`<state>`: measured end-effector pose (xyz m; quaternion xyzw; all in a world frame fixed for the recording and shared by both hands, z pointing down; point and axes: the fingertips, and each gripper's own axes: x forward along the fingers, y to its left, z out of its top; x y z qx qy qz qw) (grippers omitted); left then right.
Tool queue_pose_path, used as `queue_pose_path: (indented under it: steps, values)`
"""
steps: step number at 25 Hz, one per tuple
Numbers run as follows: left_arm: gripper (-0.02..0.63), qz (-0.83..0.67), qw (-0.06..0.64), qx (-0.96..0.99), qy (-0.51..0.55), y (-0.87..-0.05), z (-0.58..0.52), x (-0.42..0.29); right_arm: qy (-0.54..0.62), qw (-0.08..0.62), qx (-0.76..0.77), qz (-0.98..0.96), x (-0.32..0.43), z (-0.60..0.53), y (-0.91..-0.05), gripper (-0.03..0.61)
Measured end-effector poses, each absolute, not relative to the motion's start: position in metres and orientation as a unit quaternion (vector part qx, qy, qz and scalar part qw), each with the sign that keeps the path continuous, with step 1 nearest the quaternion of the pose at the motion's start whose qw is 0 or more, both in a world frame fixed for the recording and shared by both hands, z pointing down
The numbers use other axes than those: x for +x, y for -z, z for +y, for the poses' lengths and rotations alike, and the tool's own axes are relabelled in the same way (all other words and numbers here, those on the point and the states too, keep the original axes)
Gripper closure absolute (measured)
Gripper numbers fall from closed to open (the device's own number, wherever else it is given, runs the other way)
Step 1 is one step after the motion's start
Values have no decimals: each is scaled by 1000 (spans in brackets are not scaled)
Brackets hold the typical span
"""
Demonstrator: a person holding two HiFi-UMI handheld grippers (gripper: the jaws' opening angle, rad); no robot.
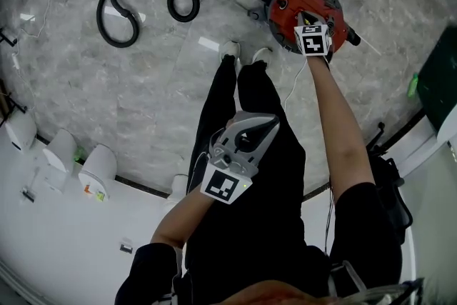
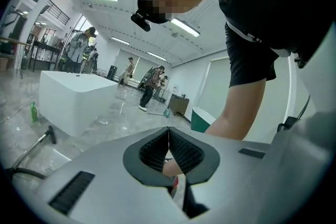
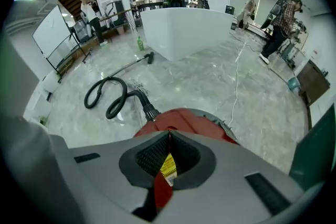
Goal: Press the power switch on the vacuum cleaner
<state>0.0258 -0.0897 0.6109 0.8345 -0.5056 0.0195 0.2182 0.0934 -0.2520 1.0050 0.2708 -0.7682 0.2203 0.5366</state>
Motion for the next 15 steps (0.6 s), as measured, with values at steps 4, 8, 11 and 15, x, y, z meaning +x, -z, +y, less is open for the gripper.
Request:
queue_pose_path:
  steps: [4,8,11,15]
  values:
    - [594,-505,231,832,-16,-615,-88,25,-216,554,279,-754,104,-256,-1013,558]
    - [594,-497,244,833,-15,-622,-83,32,-210,561,272,-753,103,-258,-1012,558]
    - [594,-500,247,830,-16,-623,-82,34,-205,564,271,-753,102,-258,-1012,558]
    - [594,-521,253,815,-31,-627,-84,28,-187,579,264,-749,103,-256,-1013,558]
